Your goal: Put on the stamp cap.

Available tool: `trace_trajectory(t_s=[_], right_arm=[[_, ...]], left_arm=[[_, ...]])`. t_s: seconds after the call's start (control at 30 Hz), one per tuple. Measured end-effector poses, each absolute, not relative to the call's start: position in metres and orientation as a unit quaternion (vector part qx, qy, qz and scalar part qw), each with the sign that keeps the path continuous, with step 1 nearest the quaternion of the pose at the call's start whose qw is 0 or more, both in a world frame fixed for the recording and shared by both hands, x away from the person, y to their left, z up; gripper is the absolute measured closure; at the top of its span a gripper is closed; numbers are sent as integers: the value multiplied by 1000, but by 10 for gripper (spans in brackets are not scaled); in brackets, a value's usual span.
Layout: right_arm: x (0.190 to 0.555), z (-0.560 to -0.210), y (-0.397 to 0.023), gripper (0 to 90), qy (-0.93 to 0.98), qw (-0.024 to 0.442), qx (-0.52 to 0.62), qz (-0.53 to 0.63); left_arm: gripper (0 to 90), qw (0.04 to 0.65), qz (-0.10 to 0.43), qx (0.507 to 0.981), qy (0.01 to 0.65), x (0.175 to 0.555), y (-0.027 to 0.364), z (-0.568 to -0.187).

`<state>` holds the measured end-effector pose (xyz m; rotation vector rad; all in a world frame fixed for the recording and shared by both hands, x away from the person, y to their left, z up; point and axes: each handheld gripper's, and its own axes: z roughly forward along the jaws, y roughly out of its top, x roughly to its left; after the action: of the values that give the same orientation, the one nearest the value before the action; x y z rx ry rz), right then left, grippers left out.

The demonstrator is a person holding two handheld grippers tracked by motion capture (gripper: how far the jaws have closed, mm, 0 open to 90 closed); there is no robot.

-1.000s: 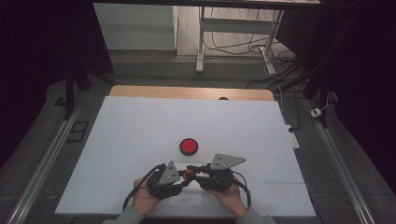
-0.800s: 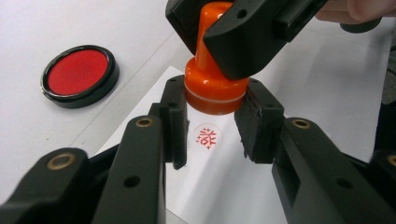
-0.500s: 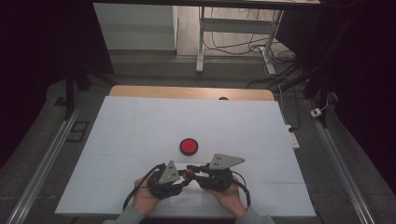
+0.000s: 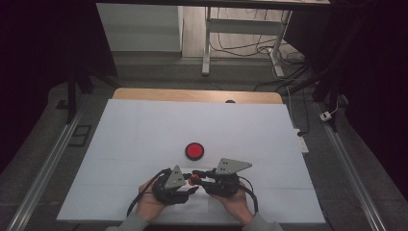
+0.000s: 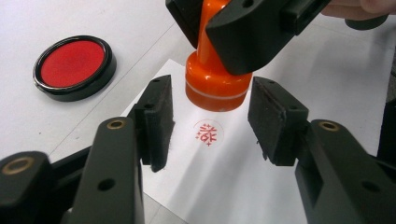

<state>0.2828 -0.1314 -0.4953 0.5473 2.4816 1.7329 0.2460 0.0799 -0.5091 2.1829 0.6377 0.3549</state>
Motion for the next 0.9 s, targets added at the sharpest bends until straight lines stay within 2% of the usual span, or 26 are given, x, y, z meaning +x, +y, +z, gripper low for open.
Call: trace_trajectory(t_s=[0.2, 0.63, 0.9], right_arm=[[284, -495, -133, 724, 805, 34, 181, 564], [289, -493, -140, 725, 800, 40, 190, 567], [291, -492, -144, 724, 798, 44, 194, 569]], left_arm=[[391, 404, 135, 867, 258, 247, 81, -510], [254, 405, 141, 856, 289, 245, 103, -506], [235, 412, 150, 844, 309, 242, 125, -501]])
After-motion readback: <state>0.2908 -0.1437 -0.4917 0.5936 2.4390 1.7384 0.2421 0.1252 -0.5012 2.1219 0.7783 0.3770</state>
